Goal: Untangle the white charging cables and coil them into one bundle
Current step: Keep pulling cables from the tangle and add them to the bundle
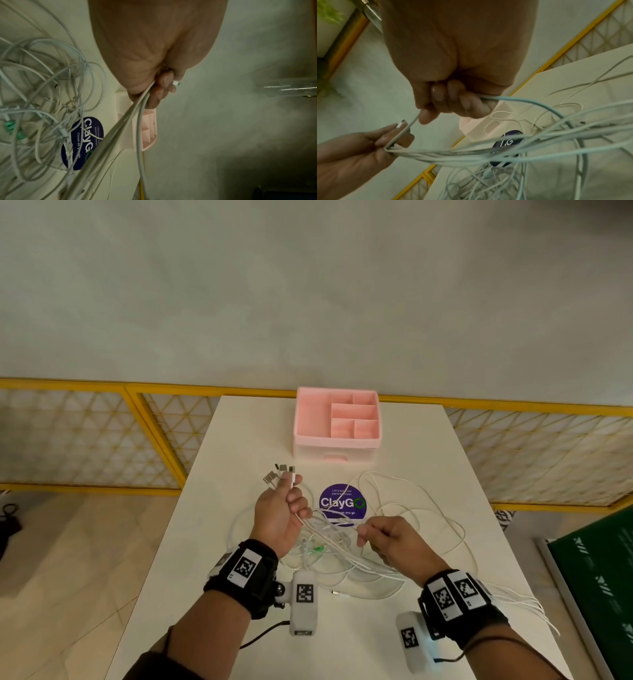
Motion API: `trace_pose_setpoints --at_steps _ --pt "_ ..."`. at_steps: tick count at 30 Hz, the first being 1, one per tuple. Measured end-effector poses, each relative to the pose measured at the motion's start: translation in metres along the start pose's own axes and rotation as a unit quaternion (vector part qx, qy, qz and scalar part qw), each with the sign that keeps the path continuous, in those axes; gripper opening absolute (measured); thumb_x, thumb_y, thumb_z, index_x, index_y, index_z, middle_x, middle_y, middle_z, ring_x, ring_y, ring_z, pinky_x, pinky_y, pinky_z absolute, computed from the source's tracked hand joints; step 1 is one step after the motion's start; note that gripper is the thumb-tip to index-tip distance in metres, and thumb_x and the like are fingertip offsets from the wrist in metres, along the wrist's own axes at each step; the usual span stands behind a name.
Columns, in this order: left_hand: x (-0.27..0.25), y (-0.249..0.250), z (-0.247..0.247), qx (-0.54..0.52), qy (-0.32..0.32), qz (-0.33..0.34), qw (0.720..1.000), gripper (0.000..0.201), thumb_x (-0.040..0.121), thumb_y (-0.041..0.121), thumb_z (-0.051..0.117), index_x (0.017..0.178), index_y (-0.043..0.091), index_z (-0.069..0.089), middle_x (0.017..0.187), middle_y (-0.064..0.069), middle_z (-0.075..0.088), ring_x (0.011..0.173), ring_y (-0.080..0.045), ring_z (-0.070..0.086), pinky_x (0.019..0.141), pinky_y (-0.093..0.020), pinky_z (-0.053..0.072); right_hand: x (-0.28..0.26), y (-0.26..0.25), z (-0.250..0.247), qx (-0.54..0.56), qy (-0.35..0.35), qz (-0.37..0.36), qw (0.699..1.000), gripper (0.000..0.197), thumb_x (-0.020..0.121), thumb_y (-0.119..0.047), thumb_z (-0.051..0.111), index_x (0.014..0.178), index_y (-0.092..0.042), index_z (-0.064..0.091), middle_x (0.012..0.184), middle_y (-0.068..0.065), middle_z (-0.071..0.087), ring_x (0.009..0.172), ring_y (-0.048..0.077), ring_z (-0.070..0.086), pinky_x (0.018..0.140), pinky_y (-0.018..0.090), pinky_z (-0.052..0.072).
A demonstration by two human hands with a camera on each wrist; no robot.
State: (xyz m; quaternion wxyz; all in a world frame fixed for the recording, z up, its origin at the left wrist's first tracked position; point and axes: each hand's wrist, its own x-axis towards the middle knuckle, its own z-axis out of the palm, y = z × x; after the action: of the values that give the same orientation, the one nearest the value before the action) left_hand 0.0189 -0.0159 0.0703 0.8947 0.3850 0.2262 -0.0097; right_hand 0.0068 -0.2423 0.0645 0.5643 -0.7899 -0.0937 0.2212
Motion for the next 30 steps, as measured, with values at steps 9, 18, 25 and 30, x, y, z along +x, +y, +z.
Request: trace_pose_setpoints --at_steps 9,18,25,30 --pt "-0.001 0.026 -0.004 0.006 0.002 0.042 0.999 0.035 0.107 0.033 0.041 0.077 0.016 0.048 0.051 0.009 0.030 0.039 -0.004 0.022 0.036 -0.017 0.021 0.024 0.054 -0.052 -0.317 0.178 0.117 0.924 0.025 0.092 -0.036 0.064 0.074 -0.022 0.053 0.092 0.010 0.057 0.089 0.032 0.059 0.079 0.034 0.046" --pt "-0.005 0.027 -0.008 0.032 -0.006 0.013 0.999 0.035 0.107 0.032 0.041 0.077 0.016 0.049 0.050 0.010 0.029 0.037 -0.003 0.022 0.033 -0.016 0.017 0.054 0.002 -0.050 0.072 0.204 0.118 0.969 0.029 0.100 -0.025 0.052 0.102 0.000 0.064 0.073 0.015 0.071 0.063 0.026 0.065 0.059 0.028 0.047" --pt "-0.008 0.015 -0.007 0.075 0.010 0.032 0.997 0.033 0.105 0.031 0.049 0.074 0.021 0.048 0.055 0.008 0.030 0.041 -0.005 0.022 0.038 -0.019 0.018 0.046 -0.112 -0.044 0.306 0.162 -0.171 0.923 0.024 0.094 -0.009 0.048 0.096 0.007 0.066 0.095 0.030 0.067 0.082 0.035 0.066 0.075 0.039 0.056" --pt "-0.013 0.015 0.004 0.125 -0.031 0.058 0.990 0.036 0.100 0.022 0.059 0.065 0.024 0.050 0.055 0.009 0.029 0.044 -0.006 0.019 0.040 -0.019 0.020 0.031 -0.163 -0.025 0.229 0.065 -0.300 0.924 0.018 0.096 0.007 0.049 0.101 -0.011 0.048 0.089 0.019 0.067 0.070 0.030 0.066 0.069 0.039 0.053"
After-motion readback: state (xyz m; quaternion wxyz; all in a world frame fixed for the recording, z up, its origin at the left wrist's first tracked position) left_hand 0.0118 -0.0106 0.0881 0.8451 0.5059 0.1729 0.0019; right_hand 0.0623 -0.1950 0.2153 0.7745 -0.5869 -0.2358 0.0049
